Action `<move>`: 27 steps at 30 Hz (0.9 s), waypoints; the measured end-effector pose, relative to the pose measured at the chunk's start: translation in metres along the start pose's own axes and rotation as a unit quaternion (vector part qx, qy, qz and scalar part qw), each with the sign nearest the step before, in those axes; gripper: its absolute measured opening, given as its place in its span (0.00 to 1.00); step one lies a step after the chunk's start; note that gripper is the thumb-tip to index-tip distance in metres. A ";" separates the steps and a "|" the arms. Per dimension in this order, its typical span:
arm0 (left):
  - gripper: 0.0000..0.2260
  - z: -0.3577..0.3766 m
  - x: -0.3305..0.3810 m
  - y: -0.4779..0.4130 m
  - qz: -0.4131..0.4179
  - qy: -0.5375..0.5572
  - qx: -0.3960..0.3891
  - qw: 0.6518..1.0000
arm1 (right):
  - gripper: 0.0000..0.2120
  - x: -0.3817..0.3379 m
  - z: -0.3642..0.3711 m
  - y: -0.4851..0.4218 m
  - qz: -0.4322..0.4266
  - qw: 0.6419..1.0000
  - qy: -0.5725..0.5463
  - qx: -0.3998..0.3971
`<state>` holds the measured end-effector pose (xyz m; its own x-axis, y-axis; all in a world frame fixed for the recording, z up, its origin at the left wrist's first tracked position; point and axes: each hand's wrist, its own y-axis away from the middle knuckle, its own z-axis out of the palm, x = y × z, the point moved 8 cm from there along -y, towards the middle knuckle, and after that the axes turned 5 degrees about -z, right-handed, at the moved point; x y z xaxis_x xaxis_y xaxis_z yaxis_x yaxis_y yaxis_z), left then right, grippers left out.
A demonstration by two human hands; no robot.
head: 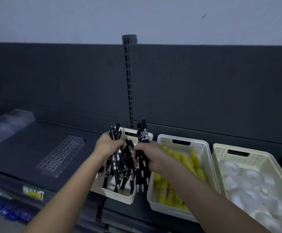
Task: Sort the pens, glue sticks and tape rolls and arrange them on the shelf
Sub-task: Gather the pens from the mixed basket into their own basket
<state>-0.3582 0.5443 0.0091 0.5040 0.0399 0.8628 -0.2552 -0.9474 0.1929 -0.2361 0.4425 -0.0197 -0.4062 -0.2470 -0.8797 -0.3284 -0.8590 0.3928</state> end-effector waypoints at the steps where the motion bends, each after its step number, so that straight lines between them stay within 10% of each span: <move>1: 0.07 -0.003 -0.007 -0.006 -0.006 -0.007 -0.002 1.000 | 0.03 0.003 0.007 -0.007 0.009 1.000 -0.005 0.007; 27: 0.06 0.039 0.018 -0.025 0.065 -0.096 0.012 0.993 | 0.14 -0.033 -0.030 -0.007 -0.129 0.949 0.258 0.127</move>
<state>-0.3102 0.5563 0.0018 0.6164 -0.1411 0.7747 -0.3087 -0.9484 0.0728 -0.1948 0.4429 -0.0018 0.1657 -0.2862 -0.9437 -0.5809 -0.8016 0.1411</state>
